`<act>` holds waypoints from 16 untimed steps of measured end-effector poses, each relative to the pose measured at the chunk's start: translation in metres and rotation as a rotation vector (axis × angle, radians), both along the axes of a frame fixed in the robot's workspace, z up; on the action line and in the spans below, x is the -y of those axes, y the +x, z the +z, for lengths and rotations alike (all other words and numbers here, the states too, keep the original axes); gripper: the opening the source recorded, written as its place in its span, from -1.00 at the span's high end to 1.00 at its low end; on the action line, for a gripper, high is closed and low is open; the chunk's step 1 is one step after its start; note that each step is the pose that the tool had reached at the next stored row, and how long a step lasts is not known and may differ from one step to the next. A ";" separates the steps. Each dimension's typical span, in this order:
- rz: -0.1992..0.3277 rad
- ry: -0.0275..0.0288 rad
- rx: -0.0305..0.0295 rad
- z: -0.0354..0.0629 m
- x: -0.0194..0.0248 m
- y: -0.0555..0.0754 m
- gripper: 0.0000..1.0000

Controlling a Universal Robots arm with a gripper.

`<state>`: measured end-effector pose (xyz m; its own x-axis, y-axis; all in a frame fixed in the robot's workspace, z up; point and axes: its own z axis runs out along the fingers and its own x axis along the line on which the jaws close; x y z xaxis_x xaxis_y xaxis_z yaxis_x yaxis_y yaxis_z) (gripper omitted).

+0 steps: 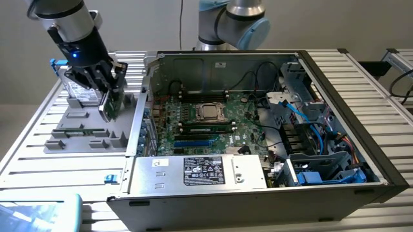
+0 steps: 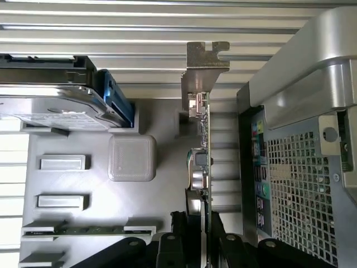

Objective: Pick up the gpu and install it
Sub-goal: 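Pick up the gpu and move the gpu toward the slot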

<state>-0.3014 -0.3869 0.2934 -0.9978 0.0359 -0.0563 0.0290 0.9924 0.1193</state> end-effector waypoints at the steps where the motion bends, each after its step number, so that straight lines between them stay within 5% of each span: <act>1: 0.000 0.0001 0.0002 0.0044 0.0000 0.000 0.44; 16: -0.003 0.0001 -0.0023 0.0727 0.0008 0.005 0.44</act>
